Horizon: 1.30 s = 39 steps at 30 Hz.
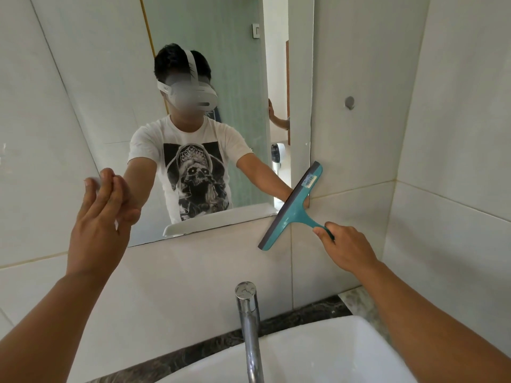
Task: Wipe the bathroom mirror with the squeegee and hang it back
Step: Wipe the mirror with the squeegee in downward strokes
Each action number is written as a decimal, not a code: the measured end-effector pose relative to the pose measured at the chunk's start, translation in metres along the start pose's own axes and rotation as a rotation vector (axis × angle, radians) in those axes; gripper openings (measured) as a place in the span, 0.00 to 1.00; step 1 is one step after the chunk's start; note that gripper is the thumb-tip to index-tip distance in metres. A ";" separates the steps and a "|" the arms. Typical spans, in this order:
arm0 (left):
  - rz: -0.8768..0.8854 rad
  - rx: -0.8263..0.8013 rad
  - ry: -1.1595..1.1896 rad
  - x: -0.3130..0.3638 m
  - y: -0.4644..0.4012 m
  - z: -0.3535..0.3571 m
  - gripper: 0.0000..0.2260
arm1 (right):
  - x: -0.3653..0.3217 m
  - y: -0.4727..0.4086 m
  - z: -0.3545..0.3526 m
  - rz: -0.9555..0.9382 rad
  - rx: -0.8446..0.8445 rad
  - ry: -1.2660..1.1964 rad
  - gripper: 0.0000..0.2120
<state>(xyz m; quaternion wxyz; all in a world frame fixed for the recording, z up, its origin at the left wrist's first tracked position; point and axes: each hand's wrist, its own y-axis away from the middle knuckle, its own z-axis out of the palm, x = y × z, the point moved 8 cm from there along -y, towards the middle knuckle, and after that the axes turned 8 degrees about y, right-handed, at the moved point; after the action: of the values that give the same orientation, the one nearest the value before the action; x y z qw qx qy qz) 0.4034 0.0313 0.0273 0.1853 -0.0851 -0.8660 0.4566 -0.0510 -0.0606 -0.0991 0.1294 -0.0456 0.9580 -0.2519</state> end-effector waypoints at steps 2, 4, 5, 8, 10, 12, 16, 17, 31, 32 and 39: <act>-0.013 -0.006 -0.002 0.000 0.000 0.000 0.26 | 0.000 0.002 0.004 0.009 -0.004 -0.033 0.22; -0.018 -0.011 -0.003 -0.001 0.000 0.000 0.26 | 0.003 0.006 0.009 0.028 -0.014 -0.066 0.21; -0.016 -0.013 -0.004 -0.001 0.000 0.000 0.26 | 0.006 0.010 0.012 0.042 -0.018 -0.075 0.21; -0.011 -0.013 0.004 0.000 0.001 0.001 0.26 | 0.020 0.022 0.018 0.091 -0.036 -0.075 0.21; -0.009 -0.010 0.006 0.000 0.001 0.001 0.26 | 0.029 0.029 0.023 0.132 -0.061 -0.080 0.21; -0.011 -0.012 0.008 0.000 0.001 0.002 0.26 | 0.038 0.038 0.028 0.183 -0.091 -0.083 0.22; -0.038 -0.016 0.002 0.000 0.001 0.002 0.26 | 0.048 0.056 0.038 0.227 -0.131 -0.080 0.22; -0.040 -0.019 -0.006 0.000 0.001 0.002 0.26 | 0.049 0.058 0.038 0.235 -0.137 -0.076 0.22; 0.013 -0.068 0.013 0.067 0.024 0.010 0.27 | 0.036 0.086 -0.046 0.250 -0.336 0.179 0.15; 0.037 -0.098 0.026 0.077 0.029 0.016 0.26 | 0.032 0.088 -0.051 0.260 -0.390 0.178 0.15; 0.152 -0.355 0.210 0.161 0.070 0.048 0.24 | -0.017 0.109 -0.099 0.158 -0.685 0.373 0.23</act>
<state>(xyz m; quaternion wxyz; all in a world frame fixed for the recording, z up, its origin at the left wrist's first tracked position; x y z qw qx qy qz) 0.2346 0.0857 -0.0164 0.2217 -0.2286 -0.8998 0.2983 -0.0635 0.0837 -0.0663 -0.0505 0.0343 0.9941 0.0892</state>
